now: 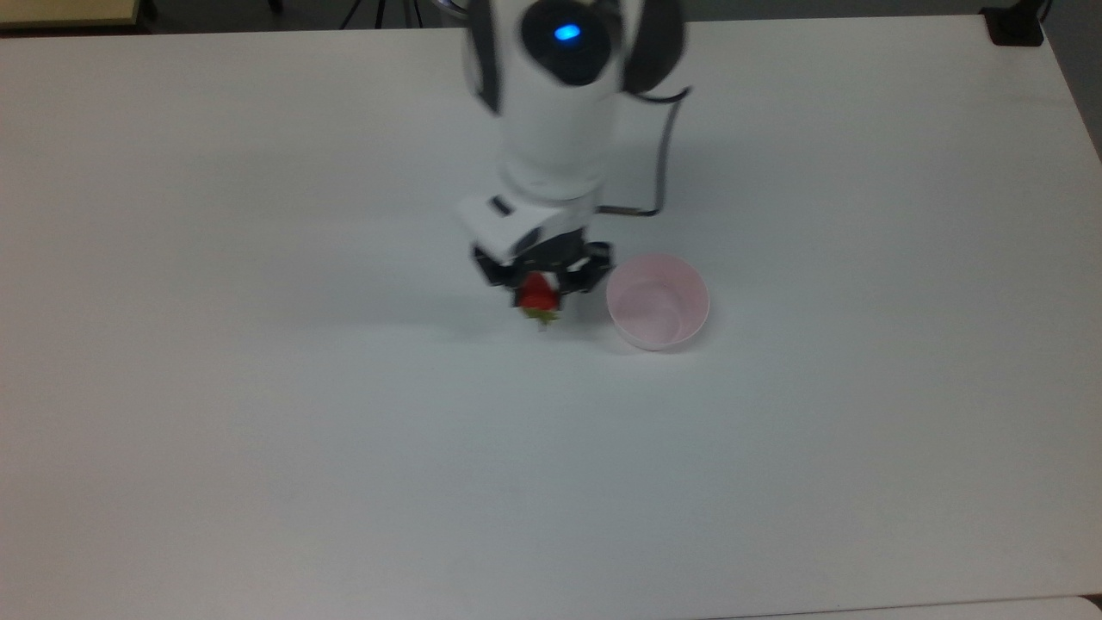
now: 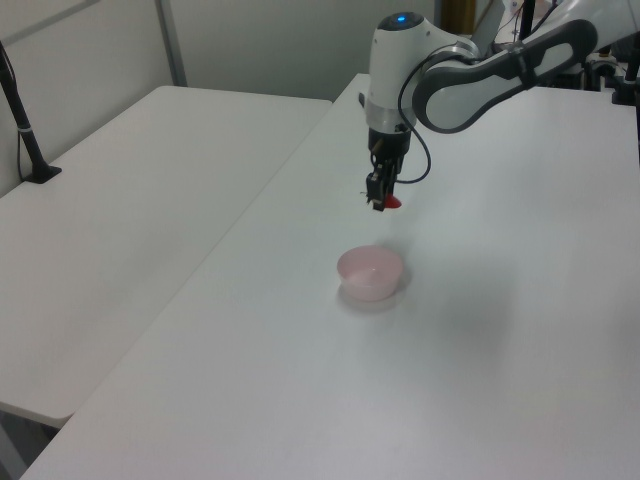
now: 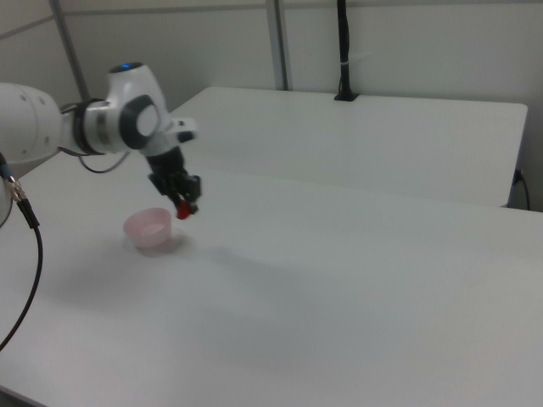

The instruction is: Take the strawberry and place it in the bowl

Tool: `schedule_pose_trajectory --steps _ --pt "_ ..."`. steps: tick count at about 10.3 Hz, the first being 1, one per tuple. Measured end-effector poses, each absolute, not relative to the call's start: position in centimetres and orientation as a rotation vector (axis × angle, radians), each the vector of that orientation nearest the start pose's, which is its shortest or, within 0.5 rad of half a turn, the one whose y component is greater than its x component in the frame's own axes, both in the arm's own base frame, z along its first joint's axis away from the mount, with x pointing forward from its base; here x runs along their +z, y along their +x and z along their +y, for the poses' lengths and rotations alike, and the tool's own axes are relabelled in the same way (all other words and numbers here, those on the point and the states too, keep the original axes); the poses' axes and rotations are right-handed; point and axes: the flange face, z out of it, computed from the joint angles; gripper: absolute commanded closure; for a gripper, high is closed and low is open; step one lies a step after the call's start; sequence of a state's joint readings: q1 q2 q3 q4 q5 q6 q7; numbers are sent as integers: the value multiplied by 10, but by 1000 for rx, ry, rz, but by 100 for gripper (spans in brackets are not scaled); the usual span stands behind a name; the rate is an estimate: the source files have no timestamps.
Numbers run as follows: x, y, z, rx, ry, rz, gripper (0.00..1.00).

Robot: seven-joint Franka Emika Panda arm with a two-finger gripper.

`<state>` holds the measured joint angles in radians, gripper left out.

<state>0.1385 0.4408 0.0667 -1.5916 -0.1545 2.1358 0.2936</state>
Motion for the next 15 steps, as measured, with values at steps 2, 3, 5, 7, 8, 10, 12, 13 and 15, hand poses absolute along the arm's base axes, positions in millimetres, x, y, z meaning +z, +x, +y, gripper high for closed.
schedule_pose_trajectory --steps 2,3,5,7,8,10,12,13,15 --pt "398 667 183 -238 -3196 58 67" --pt "397 662 200 -238 -3193 50 62" --pt "388 655 224 -220 -3195 10 12" --pt "369 654 231 -179 -3206 -8 0" --pt "365 653 234 -173 -3211 -19 0" --pt "381 654 241 -220 -3201 -35 0" --pt "423 647 224 -188 -3256 -51 0" --pt "447 639 206 -122 -3294 -69 0" --pt "496 628 148 -55 -3322 4 0"
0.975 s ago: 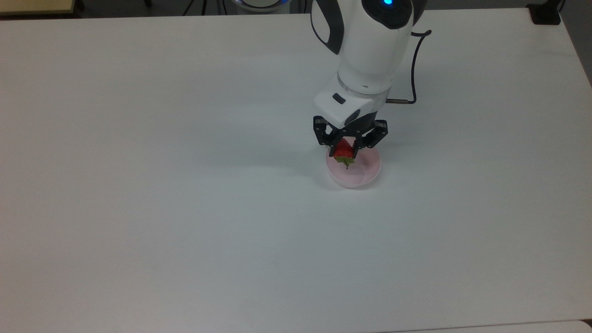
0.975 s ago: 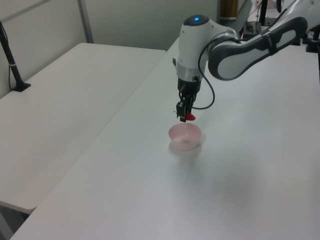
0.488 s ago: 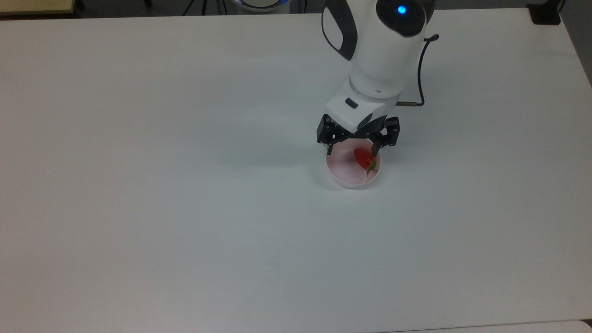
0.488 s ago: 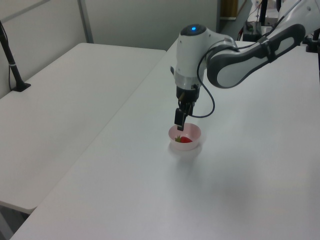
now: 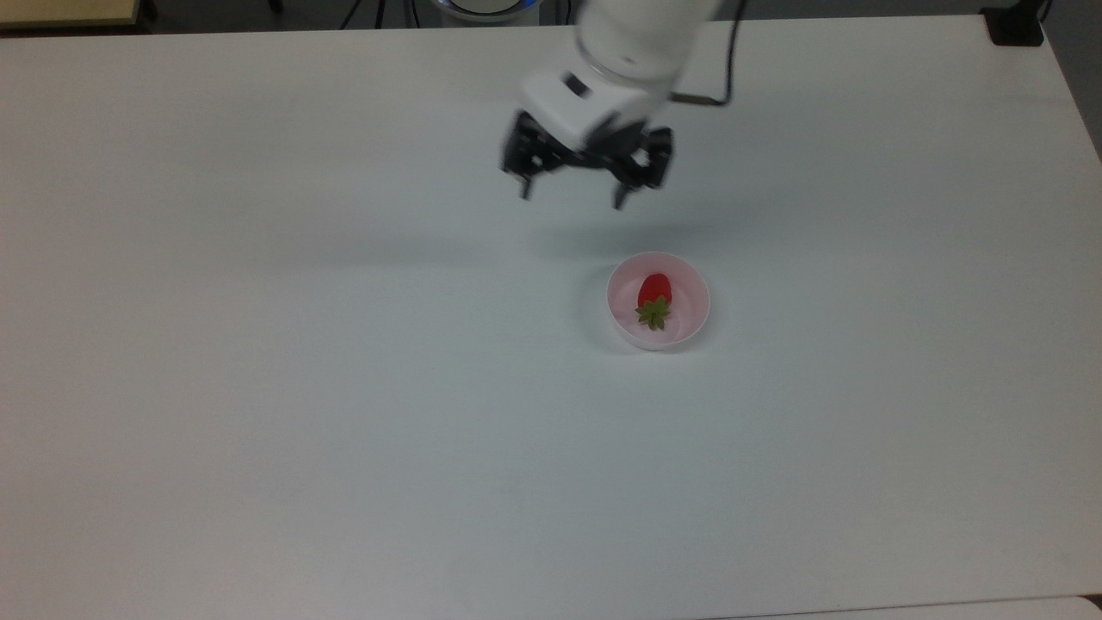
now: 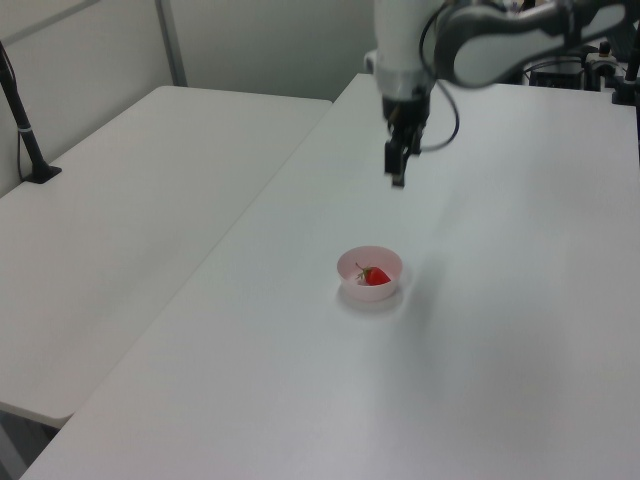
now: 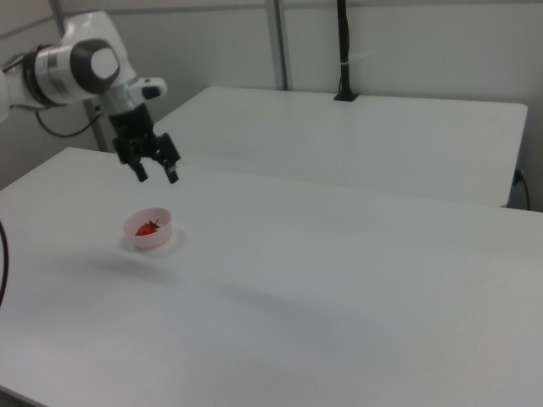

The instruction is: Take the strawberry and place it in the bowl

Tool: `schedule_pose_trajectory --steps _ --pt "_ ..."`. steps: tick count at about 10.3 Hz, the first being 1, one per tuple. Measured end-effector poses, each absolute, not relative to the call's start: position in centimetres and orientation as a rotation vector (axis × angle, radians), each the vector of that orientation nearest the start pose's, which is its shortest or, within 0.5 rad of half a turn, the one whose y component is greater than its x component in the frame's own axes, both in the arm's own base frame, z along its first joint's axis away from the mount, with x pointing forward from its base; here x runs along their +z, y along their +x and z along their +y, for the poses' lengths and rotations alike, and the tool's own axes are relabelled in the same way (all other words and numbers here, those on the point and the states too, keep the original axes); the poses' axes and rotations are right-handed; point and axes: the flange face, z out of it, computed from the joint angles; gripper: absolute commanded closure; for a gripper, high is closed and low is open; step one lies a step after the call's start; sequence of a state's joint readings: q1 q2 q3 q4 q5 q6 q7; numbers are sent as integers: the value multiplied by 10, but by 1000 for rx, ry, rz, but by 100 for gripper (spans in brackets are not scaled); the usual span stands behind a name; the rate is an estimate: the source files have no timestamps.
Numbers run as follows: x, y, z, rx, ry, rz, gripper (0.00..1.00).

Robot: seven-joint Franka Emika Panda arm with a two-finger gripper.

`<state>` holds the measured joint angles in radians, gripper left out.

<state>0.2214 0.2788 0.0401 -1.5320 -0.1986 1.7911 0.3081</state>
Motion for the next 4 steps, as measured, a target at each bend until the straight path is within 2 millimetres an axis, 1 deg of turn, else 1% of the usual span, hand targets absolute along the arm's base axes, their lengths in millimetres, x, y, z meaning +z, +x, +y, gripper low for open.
schedule_pose_trajectory --steps 1,2,3,4 --pt "518 622 114 -41 -3326 75 0" --pt "538 615 84 -48 -3307 152 0" --pt "556 608 59 -64 -3259 216 0" --pt "569 600 39 -76 -3221 224 0"
